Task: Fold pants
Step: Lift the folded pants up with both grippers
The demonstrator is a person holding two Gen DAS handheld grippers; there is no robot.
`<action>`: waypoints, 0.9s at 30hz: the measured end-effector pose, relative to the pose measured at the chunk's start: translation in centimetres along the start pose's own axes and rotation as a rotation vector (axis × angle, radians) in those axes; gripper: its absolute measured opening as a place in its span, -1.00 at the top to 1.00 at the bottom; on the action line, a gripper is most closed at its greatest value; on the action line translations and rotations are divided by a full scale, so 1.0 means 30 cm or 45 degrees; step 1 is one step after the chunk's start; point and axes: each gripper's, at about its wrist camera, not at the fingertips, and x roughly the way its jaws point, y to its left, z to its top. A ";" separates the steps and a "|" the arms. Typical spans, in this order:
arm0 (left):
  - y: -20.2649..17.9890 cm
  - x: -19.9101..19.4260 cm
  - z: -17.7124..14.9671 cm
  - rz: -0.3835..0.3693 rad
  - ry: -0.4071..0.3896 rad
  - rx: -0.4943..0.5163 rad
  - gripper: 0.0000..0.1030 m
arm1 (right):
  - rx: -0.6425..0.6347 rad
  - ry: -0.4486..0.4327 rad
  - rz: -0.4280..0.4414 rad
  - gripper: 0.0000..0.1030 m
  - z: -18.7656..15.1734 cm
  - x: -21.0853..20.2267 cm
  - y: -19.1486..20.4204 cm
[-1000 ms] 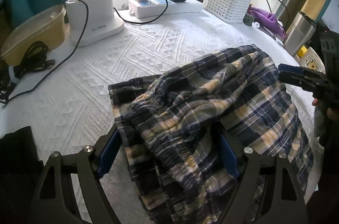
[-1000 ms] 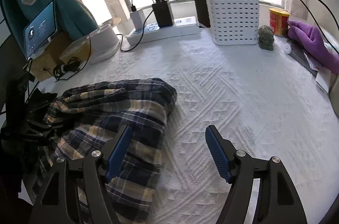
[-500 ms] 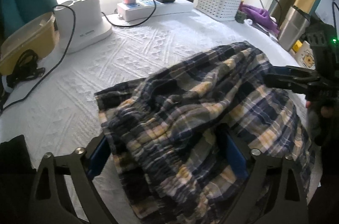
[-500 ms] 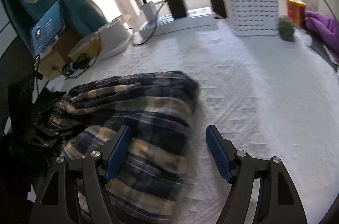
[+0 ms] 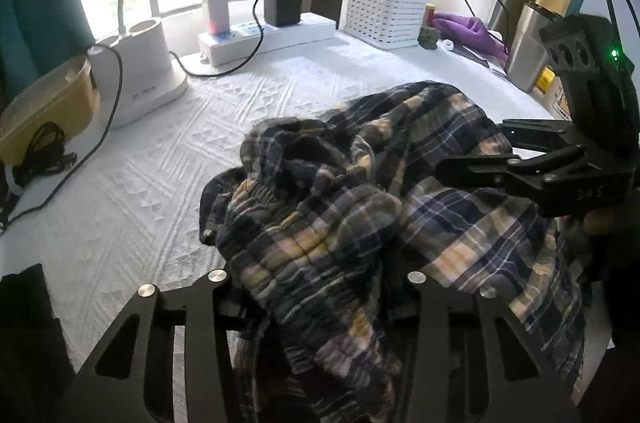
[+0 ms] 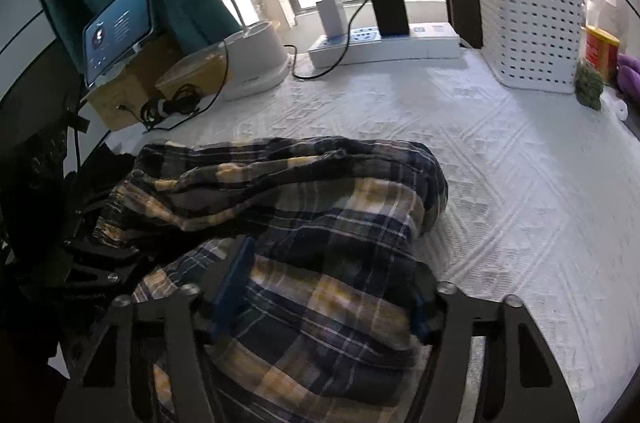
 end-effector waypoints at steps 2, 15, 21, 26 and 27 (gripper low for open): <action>-0.014 -0.004 -0.001 0.004 -0.009 0.016 0.21 | -0.022 0.001 -0.001 -0.08 -0.004 0.003 0.014; -0.088 -0.136 0.006 -0.001 -0.177 0.057 0.29 | -0.136 -0.100 -0.087 0.49 0.014 -0.099 0.094; -0.104 -0.273 0.005 0.037 -0.294 0.071 0.29 | -0.172 -0.200 -0.094 0.49 0.025 -0.228 0.157; -0.109 -0.389 0.000 0.066 -0.393 0.066 0.29 | -0.212 -0.300 -0.094 0.49 0.036 -0.337 0.235; -0.105 -0.414 -0.001 0.072 -0.415 0.063 0.29 | -0.223 -0.321 -0.096 0.49 0.039 -0.357 0.253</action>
